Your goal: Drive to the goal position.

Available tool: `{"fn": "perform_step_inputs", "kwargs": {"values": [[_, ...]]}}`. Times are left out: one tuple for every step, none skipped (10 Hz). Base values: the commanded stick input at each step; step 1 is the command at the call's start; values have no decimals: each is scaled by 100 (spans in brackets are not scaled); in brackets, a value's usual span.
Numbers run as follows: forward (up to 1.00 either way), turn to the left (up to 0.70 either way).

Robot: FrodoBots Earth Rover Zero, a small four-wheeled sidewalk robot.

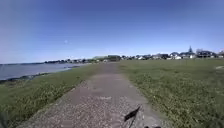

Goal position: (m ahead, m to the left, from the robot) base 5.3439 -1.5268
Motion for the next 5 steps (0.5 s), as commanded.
{"fn": "perform_step_inputs", "kwargs": {"values": [[70,0],[70,0],[70,0],[70,0],[70,0]]}}
